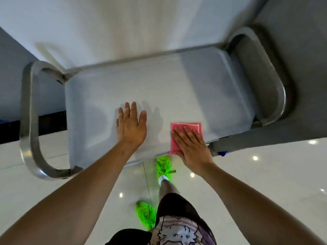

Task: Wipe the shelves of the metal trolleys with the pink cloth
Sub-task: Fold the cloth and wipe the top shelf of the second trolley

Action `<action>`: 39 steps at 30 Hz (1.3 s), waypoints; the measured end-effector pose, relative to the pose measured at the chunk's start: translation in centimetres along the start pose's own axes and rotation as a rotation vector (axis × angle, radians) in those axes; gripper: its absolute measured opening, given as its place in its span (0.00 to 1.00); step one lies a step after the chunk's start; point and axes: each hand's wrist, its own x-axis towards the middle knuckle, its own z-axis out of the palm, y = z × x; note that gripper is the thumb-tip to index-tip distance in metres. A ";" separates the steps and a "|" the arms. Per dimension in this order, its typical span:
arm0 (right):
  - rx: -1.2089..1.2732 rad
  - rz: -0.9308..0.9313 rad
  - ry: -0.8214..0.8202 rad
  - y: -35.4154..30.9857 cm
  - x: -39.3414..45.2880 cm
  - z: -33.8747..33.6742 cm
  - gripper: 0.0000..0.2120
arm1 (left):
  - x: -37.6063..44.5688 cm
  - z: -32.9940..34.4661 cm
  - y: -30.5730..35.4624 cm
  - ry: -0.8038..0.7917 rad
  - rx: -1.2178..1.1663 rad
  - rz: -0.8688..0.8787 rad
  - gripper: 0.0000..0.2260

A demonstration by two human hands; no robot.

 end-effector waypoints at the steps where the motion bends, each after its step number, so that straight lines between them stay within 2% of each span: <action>1: 0.005 0.064 0.012 2.0 -0.9 -0.4 0.35 | 0.0 0.7 1.0 -0.011 -0.004 0.027 0.27; 7: 0.074 0.385 0.016 10.9 -4.3 -2.7 0.37 | 1.5 4.2 5.5 -0.081 0.036 0.146 0.27; 14: 0.162 0.728 -0.033 15.8 -4.4 -3.9 0.56 | 3.1 5.9 9.5 -0.118 0.036 0.248 0.27; 16: 0.208 0.767 -0.062 15.5 -3.6 -3.8 0.57 | 3.2 6.1 9.9 -0.118 0.010 0.251 0.27; 19: 0.236 0.711 -0.073 15.4 -2.3 -3.9 0.48 | 2.9 6.5 10.0 -0.121 0.002 0.249 0.27; 21: 0.171 0.611 -0.096 15.9 -1.8 -4.3 0.49 | 3.1 6.8 9.8 -0.118 0.015 0.256 0.27; 23: 0.127 0.545 -0.085 16.8 -1.5 -4.5 0.45 | 3.5 7.0 9.5 -0.110 0.004 0.246 0.27; 27: 0.330 0.471 -0.052 18.7 -1.2 -5.8 0.39 | 4.9 7.2 9.2 -0.086 -0.012 0.229 0.27; 28: 0.318 0.392 -0.026 19.0 -1.1 -6.1 0.38 | 5.4 7.2 9.2 -0.075 -0.016 0.223 0.27; 30: 0.092 0.220 -0.028 19.0 -0.6 -5.5 0.34 | 6.4 7.2 9.3 -0.064 -0.012 0.212 0.27; 31: 0.030 0.243 -0.034 19.0 0.2 -5.3 0.33 | 7.0 7.3 9.5 -0.062 -0.004 0.207 0.27; 33: 0.016 0.422 0.000 18.5 2.2 -5.0 0.33 | 7.9 7.4 10.0 -0.048 0.012 0.205 0.27; 36: 0.024 0.461 0.067 19.0 6.1 -4.7 0.35 | 9.0 7.2 10.4 -0.008 0.018 0.215 0.27; 39: 0.105 0.575 0.106 20.2 11.1 -5.4 0.41 | 10.2 6.6 10.1 0.019 0.055 0.223 0.27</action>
